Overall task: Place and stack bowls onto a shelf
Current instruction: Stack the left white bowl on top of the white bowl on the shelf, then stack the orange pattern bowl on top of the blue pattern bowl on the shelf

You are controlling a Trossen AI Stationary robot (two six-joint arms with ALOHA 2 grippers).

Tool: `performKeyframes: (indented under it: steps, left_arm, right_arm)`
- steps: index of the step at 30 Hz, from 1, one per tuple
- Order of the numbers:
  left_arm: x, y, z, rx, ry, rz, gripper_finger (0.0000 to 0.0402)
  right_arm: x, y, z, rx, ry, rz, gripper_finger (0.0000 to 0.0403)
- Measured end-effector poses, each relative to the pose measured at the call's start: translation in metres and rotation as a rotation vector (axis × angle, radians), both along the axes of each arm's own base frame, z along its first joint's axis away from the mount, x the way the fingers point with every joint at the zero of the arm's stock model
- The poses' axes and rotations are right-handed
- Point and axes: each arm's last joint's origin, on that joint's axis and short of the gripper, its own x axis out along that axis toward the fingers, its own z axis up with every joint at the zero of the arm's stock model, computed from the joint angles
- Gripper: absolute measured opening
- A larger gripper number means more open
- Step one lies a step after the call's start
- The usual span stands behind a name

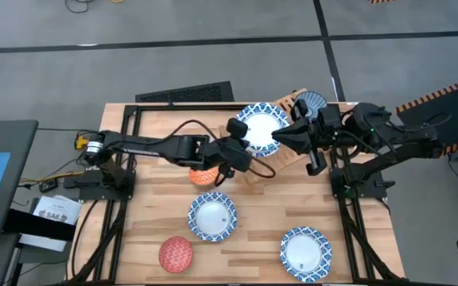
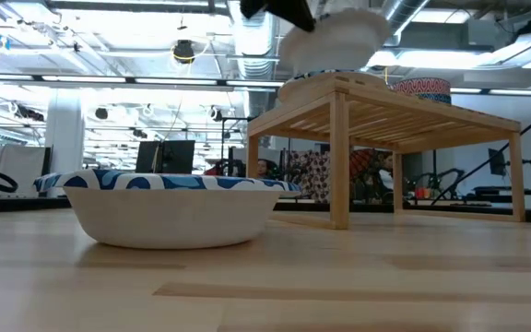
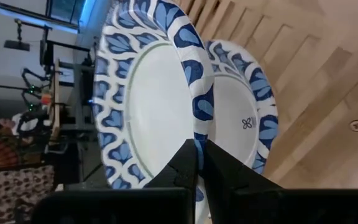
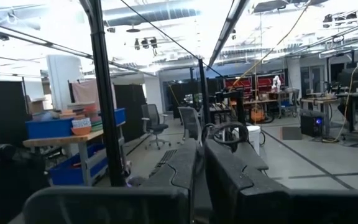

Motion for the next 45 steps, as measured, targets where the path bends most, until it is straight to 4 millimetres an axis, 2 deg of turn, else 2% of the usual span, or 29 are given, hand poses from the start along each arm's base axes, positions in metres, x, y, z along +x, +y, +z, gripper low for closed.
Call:
performKeyframes:
  steps: [15,20,25,31,37,42,45]
  left_arm:
    - [0.005,0.027,-0.008,-0.146,-0.029,-0.004,0.0033]
    - [0.006,0.03,-0.008,-0.205,-0.049,-0.014,0.0061]
    - [0.007,0.03,-0.005,-0.237,-0.09,-0.001,0.0108]
    - [0.004,0.028,0.014,-0.348,-0.155,0.02,0.0162]
    - [-0.006,0.026,0.036,-0.448,-0.152,0.019,0.0175]
    - [-0.027,0.024,0.057,-0.719,-0.198,-0.03,0.0175]
    - [-0.047,0.024,0.069,-0.834,-0.256,-0.03,0.0173]
  right_arm:
    - [0.0,0.0,-0.001,0.0,0.007,0.0,0.0061]
    - [0.0,0.0,-0.001,0.0,0.007,0.0,0.0061]
    - [0.0,0.0,-0.001,-0.001,0.008,0.0,0.0061]
    - [0.0,0.0,-0.001,-0.001,0.008,0.0,0.0061]
    - [0.0,0.0,-0.001,-0.001,0.008,-0.001,0.0061]
    - [0.0,0.0,-0.001,-0.005,0.015,-0.001,0.0061]
    - [0.001,0.0,-0.003,-0.012,0.034,-0.003,0.0061]
